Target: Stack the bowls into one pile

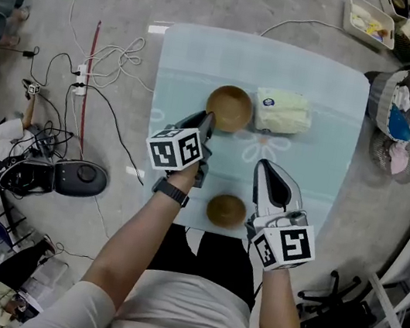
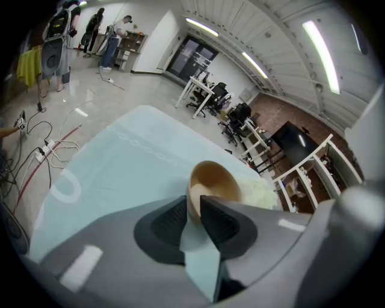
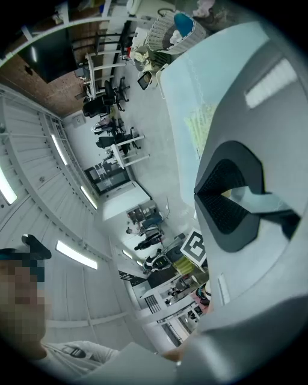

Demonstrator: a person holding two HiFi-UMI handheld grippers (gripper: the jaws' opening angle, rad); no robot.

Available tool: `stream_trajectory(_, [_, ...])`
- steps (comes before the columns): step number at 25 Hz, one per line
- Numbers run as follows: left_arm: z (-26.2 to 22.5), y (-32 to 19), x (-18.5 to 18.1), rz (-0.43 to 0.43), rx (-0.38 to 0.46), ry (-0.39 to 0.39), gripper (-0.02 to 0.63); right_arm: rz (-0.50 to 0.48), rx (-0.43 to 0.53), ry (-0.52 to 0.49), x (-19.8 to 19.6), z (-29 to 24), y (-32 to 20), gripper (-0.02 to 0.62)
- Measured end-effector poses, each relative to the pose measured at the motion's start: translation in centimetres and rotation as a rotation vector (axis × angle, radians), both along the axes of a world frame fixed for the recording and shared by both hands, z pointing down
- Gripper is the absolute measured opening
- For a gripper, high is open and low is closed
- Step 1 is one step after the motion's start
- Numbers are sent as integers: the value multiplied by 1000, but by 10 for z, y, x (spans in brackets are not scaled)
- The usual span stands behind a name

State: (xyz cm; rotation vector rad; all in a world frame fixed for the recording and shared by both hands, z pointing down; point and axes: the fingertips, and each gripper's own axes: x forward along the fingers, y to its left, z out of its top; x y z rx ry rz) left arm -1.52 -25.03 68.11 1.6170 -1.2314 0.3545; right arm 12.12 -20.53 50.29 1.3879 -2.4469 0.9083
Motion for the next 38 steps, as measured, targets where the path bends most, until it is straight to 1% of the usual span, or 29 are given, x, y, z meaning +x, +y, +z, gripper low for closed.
stream_trajectory(4, [2,0,-2,-11,-12,-6,41,6,-5,-3,2,1,3,11])
stream_trajectory(6, [3,-1,-3,-14,-20,-10,28,9,-4,-6,3,1,4,11])
stream_trajectory(7, [3,0,-4,-12,-25,-11,18,10,-4,-6,3,1,5,11])
stream_trajectory(11, [3,7,-3,1,-45,-9,18,15,3,-8,4,-2,9,11])
stream_trajectory(19, [-16,21,0,33,-26,-11,18,45,16,-23,3,-9,25,11])
stream_trajectory(22, [-26,34,3,60,-15,-9,18,70,16,-42,3,-12,36,11])
stream_trajectory(28, [-44,68,4,111,-12,7,18,86,44,-32,-5,-32,58,11])
stream_trajectory(38, [-72,136,16,223,-29,31,18,161,64,-38,-1,-49,107,11])
